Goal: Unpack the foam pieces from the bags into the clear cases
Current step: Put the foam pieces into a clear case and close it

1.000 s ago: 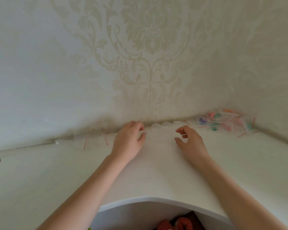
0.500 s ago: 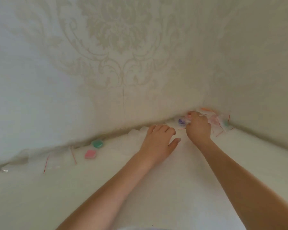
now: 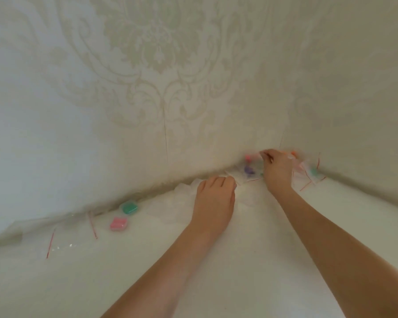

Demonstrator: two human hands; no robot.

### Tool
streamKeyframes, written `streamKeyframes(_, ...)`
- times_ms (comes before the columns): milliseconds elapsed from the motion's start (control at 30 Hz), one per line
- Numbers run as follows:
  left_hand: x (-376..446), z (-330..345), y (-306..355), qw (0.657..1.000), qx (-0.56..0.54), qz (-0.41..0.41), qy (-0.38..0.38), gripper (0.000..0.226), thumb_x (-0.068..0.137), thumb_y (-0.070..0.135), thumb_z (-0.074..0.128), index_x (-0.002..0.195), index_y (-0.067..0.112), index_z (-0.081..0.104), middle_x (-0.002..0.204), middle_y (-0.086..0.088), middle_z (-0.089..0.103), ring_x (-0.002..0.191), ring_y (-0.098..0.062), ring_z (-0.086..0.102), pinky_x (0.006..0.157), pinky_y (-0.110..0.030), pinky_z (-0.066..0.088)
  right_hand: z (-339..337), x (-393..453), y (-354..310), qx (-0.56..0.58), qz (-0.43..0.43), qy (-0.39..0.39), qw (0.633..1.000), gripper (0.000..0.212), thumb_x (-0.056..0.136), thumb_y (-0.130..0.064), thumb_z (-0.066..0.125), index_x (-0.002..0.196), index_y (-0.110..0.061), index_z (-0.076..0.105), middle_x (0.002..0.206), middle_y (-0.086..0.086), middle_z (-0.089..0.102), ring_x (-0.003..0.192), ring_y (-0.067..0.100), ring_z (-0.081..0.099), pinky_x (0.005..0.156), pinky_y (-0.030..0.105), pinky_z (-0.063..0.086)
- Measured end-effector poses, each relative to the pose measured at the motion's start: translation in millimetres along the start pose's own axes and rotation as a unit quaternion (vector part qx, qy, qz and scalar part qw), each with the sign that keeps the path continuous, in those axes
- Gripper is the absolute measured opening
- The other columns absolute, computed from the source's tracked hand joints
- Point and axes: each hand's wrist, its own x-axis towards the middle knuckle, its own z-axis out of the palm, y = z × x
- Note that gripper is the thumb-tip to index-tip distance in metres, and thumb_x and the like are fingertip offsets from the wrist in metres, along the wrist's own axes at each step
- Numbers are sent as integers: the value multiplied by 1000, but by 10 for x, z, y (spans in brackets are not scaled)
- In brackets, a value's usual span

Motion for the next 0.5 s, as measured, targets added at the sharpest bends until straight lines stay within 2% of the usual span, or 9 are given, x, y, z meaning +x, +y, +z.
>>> streamKeyframes(133, -7, -133, 90, 998, -47, -39, 10, 31, 92, 28, 35, 97, 14, 62, 89, -3, 65, 88, -24, 56, 74, -32, 38, -128, -38, -151, 76, -8, 38, 996, 18, 93, -6, 48, 97, -3, 65, 88, 6, 64, 82, 18, 54, 67, 17, 31)
streamKeyframes(233, -76, -192, 107, 997, -57, -51, 8, 34, 92, 30, 35, 99, 13, 63, 90, -4, 66, 87, -26, 59, 74, -33, 42, -228, -91, -168, 73, 1, 43, 996, 18, 94, -8, 47, 97, -4, 65, 92, 8, 67, 83, 19, 56, 69, 22, 34)
streamKeyframes(300, -149, -221, 121, 997, -58, -43, 0, 33, 92, 30, 36, 99, 13, 63, 89, -2, 66, 86, -26, 60, 74, -32, 44, -274, -114, -159, 34, 7, 26, 999, 21, 95, -19, 49, 103, -12, 67, 110, 6, 67, 91, 21, 60, 74, 26, 41)
streamKeyframes(367, -194, -254, 139, 997, -59, -42, 2, 34, 91, 31, 36, 99, 14, 64, 88, -2, 66, 85, -26, 60, 74, -31, 45, -320, -143, -175, 21, 40, 6, 999, 27, 92, -37, 53, 112, -24, 66, 133, 0, 58, 103, 25, 63, 82, 37, 51)
streamKeyframes(400, -200, -276, 161, 997, -67, -50, 3, 36, 91, 32, 34, 100, 13, 64, 89, -2, 66, 87, -26, 60, 74, -32, 44, -348, -167, -200, 22, 51, 3, 998, 32, 89, -44, 55, 113, -27, 66, 137, -3, 54, 104, 26, 64, 83, 42, 52)
streamKeyframes(433, -193, -312, 187, 995, -80, -64, -3, 39, 91, 35, 32, 102, 13, 63, 93, -2, 66, 91, -27, 59, 76, -32, 43, -365, -174, -216, 22, 43, 6, 999, 33, 86, -47, 57, 112, -29, 68, 137, -5, 54, 103, 24, 64, 85, 41, 52)
streamKeyframes(500, -156, -376, 215, 987, -112, -113, -37, 41, 95, 38, 32, 112, 13, 60, 107, -3, 64, 106, -25, 53, 85, -32, 38, -396, -223, -313, 27, 11, 10, 1000, 25, 85, -42, 64, 102, -27, 74, 126, -4, 60, 102, 16, 61, 87, 30, 47)
